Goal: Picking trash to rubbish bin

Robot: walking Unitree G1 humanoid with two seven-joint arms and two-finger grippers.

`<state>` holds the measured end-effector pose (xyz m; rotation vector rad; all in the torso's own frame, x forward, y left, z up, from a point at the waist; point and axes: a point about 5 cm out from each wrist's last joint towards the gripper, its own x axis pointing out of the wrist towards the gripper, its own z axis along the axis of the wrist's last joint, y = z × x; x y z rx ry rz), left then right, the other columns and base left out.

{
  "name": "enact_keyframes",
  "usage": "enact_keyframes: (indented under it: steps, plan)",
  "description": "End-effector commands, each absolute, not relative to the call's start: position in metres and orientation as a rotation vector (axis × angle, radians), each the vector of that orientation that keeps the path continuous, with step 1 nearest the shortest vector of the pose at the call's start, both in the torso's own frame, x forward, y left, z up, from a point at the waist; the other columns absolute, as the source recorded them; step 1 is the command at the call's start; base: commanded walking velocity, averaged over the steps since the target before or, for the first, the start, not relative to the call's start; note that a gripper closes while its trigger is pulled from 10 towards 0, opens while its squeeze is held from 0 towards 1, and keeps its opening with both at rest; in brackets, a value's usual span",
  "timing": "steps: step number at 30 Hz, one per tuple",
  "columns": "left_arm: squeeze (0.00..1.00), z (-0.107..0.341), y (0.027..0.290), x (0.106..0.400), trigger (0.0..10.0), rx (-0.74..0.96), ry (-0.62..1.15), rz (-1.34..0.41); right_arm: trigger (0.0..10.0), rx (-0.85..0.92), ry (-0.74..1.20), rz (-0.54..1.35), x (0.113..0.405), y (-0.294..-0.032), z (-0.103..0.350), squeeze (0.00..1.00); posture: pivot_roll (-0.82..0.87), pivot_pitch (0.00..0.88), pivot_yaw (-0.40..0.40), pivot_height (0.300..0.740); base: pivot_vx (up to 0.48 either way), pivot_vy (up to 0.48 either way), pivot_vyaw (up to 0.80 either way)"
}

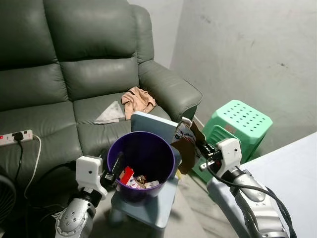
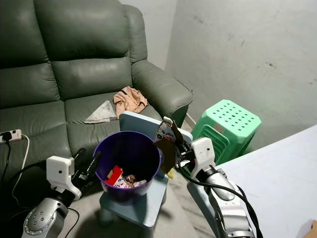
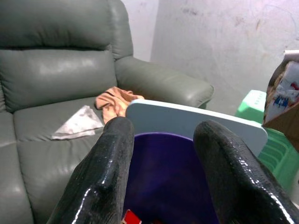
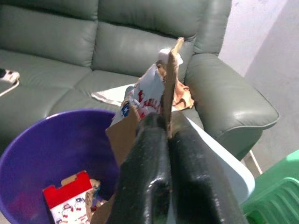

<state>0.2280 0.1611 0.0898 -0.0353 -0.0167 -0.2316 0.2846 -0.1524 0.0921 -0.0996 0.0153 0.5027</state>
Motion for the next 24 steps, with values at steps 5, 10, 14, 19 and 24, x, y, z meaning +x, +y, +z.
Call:
enact_keyframes:
  steps: [5, 10, 14, 19, 24]
  plan:
    - [0.0, 0.093, 0.145, 0.219, 10.0, -0.025, -0.02, -0.318, 10.0, -0.142, 0.048, 0.571, 0.293, -0.139, 0.082, 0.0, 0.08, 0.0, -0.14, 0.74, 0.0, 0.0, 0.0]
    - [0.0, 0.095, 0.14, 0.211, 10.0, -0.025, -0.018, -0.355, 10.0, -0.146, 0.064, 0.619, 0.303, -0.128, 0.081, 0.0, 0.09, 0.0, -0.152, 0.74, 0.0, 0.0, 0.0]
    - [0.0, 0.098, 0.136, 0.202, 10.0, -0.022, -0.015, -0.375, 10.0, -0.149, 0.08, 0.646, 0.311, -0.122, 0.08, 0.0, 0.11, 0.018, -0.167, 0.74, 0.0, 0.0, 0.0]
    - [0.0, 0.102, 0.136, 0.186, 10.0, -0.026, 0.006, -0.373, 10.0, -0.143, 0.108, 0.676, 0.32, -0.115, 0.08, 0.0, 0.14, 0.102, -0.195, 0.74, 0.0, 0.0, 0.0]
    - [0.0, 0.104, 0.131, 0.17, 10.0, -0.049, 0.034, -0.361, 10.0, -0.159, 0.142, 0.714, 0.326, -0.108, 0.079, 0.0, 0.15, 0.171, -0.213, 0.74, 0.0, 0.0, 0.0]
